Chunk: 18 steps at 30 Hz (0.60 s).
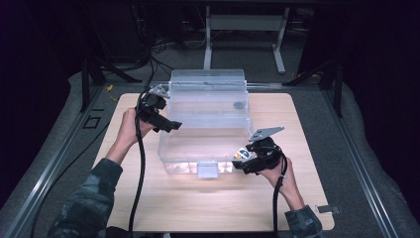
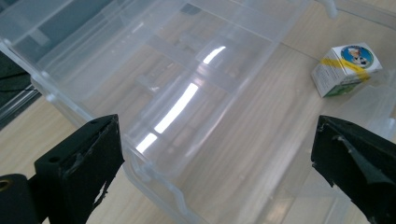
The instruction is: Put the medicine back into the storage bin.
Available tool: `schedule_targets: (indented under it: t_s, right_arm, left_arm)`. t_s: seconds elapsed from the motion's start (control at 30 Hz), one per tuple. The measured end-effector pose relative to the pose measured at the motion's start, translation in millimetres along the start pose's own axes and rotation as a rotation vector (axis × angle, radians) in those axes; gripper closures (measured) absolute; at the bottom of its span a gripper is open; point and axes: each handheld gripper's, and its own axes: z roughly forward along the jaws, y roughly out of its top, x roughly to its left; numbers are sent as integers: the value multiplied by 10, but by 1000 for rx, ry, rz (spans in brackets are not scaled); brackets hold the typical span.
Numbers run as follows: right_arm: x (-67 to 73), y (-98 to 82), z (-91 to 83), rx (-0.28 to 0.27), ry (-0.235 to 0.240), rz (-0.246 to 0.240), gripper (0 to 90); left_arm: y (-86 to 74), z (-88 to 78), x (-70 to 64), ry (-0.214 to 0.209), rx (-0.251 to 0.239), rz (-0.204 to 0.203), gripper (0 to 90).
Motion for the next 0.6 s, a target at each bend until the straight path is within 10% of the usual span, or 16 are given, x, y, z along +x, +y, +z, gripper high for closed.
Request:
schedule_targets:
  t_s: [0.6]
  right_arm:
    - [5, -1, 62, -5, 37, -4, 185]
  left_arm:
    - [464, 324, 62, -11, 24, 43, 46]
